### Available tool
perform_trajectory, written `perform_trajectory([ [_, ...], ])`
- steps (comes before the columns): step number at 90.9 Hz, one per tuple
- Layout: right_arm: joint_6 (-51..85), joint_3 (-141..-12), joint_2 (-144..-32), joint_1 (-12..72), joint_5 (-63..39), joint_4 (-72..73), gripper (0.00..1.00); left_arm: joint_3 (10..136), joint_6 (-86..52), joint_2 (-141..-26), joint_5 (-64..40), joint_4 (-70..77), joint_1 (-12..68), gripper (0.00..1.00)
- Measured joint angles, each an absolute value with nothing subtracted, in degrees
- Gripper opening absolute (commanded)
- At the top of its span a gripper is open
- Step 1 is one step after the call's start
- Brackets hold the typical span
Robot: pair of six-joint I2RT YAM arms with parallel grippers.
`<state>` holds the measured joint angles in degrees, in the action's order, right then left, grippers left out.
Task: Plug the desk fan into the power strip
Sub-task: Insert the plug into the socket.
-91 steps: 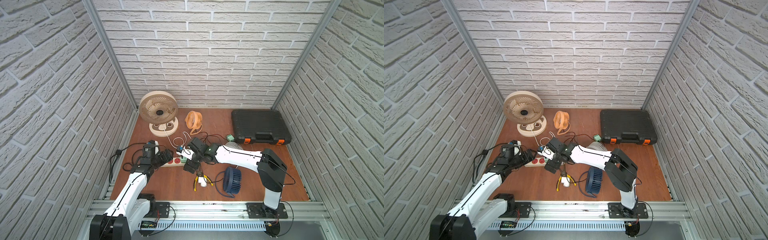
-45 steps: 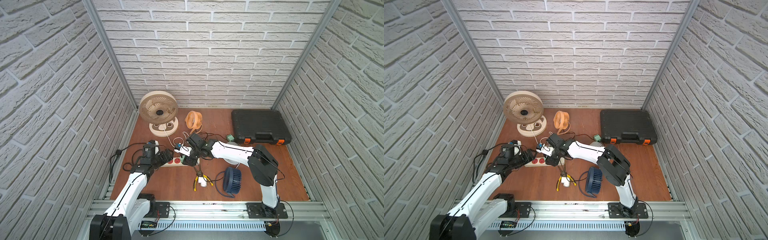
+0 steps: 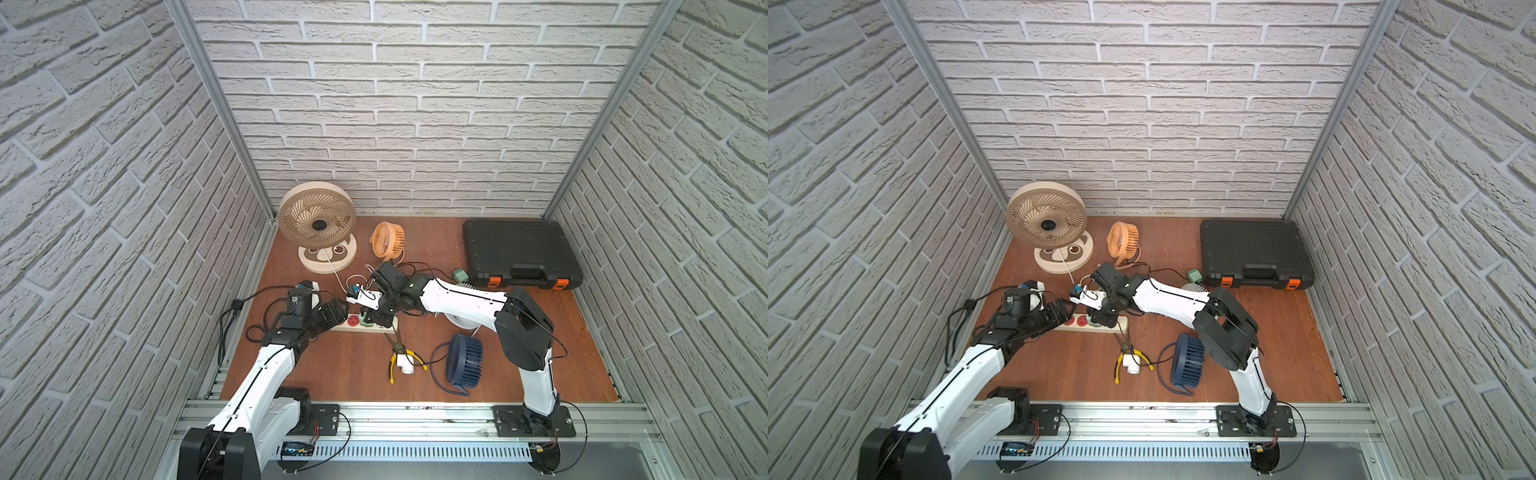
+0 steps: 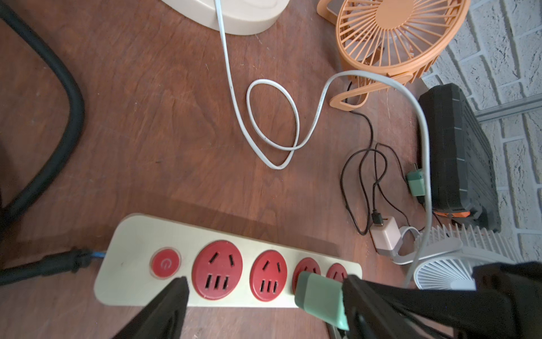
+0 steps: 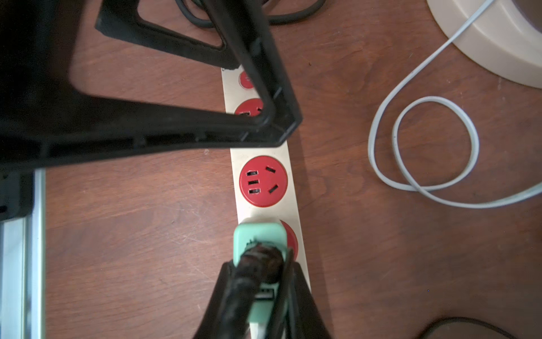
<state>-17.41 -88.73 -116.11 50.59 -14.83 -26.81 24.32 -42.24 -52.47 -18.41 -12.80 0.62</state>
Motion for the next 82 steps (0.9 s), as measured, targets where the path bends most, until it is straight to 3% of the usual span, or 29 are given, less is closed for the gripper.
perform_trajectory([
  [40, -21.7, -87.9, -116.9, 50.6, -15.6, -25.3, 0.03, 23.1, -44.5, -49.2, -17.8, -13.0, 5.1, 0.86],
  [66, -19.9, -75.6, -112.2, 51.1, -14.8, -10.9, 0.03, 18.2, -45.8, -47.8, -16.7, -12.7, 7.8, 0.85],
  [82, -19.2, -76.4, -113.0, 51.3, -14.9, -10.0, 0.03, 16.8, -46.8, -48.0, -16.3, -12.1, 8.6, 0.85],
])
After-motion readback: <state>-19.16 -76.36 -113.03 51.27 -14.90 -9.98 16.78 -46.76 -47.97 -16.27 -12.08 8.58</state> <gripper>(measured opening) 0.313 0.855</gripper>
